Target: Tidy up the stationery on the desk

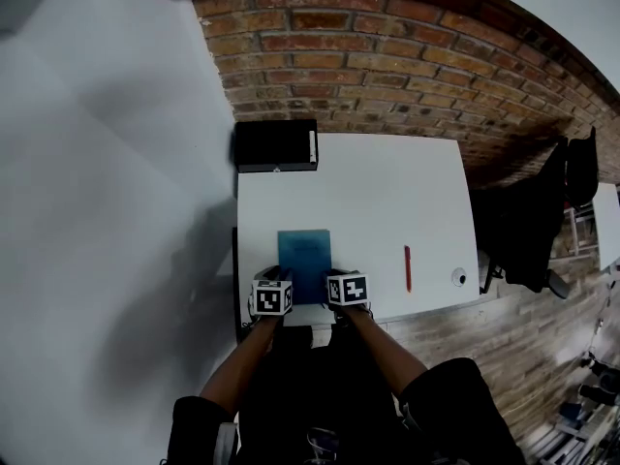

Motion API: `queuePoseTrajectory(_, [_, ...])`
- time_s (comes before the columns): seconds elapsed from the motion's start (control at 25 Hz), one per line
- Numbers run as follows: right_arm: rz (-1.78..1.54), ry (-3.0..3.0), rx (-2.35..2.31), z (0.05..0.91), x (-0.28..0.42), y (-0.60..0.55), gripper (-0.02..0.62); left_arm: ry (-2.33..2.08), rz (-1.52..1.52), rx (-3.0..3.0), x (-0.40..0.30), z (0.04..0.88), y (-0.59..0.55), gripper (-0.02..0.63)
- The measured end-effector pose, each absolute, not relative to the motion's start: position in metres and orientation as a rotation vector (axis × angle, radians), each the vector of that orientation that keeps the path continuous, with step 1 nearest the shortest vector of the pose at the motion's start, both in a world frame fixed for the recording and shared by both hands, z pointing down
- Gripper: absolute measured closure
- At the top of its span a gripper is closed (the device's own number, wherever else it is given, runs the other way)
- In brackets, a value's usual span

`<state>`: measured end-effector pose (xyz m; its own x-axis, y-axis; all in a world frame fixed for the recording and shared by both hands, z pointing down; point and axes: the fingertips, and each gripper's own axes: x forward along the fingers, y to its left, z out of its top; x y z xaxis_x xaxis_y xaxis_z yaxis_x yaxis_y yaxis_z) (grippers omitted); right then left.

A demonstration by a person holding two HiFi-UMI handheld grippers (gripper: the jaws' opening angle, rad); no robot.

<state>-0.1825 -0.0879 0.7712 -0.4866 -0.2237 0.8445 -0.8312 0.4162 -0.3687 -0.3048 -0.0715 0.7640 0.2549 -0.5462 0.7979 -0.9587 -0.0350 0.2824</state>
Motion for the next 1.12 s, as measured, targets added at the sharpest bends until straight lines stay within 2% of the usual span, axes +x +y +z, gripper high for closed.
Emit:
queuePoseTrajectory(0.44, [1.040,-1.964,0.860,0.772,-0.185,-0.090,0.488,-1.393,0.634,1.739,-0.309,0.761,-0.071,0.459])
queuePoseTrajectory(0.68, [0.970,-2.080,0.935,0.744,-0.173,-0.103,0.490,-1.501,0.604,1.768,-0.313,0.738,-0.077,0.460])
queuePoseTrajectory(0.72, [0.962,-2.094,0.934,0.740,-0.172,-0.103,0.502,-1.515,0.602,1.772,-0.312,0.735,-0.079,0.466])
queuePoseTrajectory(0.84, [0.914,-2.132,0.938,0.728,-0.162,-0.106,0.560,-1.558,0.593,1.787,-0.302,0.723,-0.084,0.556])
queuePoseTrajectory(1.12, [0.853,-2.228,0.951,0.701,-0.132,-0.115,0.572,-1.563,0.550,1.848,-0.258,0.700,-0.097,0.591])
